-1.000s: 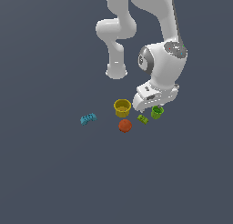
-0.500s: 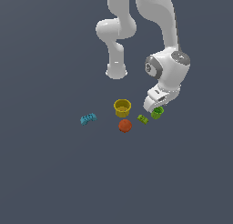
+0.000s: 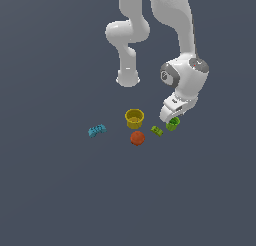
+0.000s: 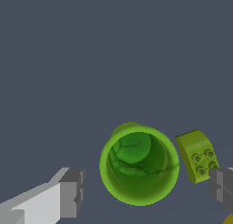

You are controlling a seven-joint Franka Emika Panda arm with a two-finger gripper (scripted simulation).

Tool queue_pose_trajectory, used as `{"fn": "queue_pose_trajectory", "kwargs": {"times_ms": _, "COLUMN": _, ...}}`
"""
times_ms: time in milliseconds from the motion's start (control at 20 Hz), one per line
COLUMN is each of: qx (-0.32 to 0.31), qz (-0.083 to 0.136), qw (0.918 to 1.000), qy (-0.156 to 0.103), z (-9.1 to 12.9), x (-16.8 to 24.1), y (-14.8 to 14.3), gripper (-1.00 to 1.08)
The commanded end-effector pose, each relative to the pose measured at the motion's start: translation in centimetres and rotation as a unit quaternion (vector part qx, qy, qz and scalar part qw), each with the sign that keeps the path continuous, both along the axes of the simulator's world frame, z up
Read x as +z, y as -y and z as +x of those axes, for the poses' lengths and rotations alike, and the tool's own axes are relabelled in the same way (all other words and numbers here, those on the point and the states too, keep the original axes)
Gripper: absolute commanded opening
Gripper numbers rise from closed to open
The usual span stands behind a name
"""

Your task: Pick up a designated object from a clutter of objects.

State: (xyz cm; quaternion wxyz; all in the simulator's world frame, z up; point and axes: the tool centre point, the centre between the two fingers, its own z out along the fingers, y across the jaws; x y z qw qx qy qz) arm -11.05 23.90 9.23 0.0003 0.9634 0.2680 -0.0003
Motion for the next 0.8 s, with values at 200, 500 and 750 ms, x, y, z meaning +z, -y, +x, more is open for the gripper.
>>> {"fn": "queue_pose_trajectory", "kwargs": {"times_ms": 200, "qx": 0.001, "qz": 0.000, "qw": 1.0000, "qy": 0.000, "z": -0.1, "x": -1.7, "y": 0.0, "gripper": 1.00}}
{"fn": "queue_pose_trajectory", "kwargs": {"times_ms": 500, "qx": 0.002, "qz": 0.000, "qw": 1.0000, "qy": 0.000, "z": -0.2, "x": -4.2, "y": 0.0, "gripper": 1.00}}
{"fn": "queue_pose_trajectory", "kwargs": {"times_ms": 750, "qx": 0.002, "qz": 0.000, "qw": 1.0000, "qy": 0.000, "z": -0.2, "x": -4.9, "y": -0.1, "gripper": 1.00}}
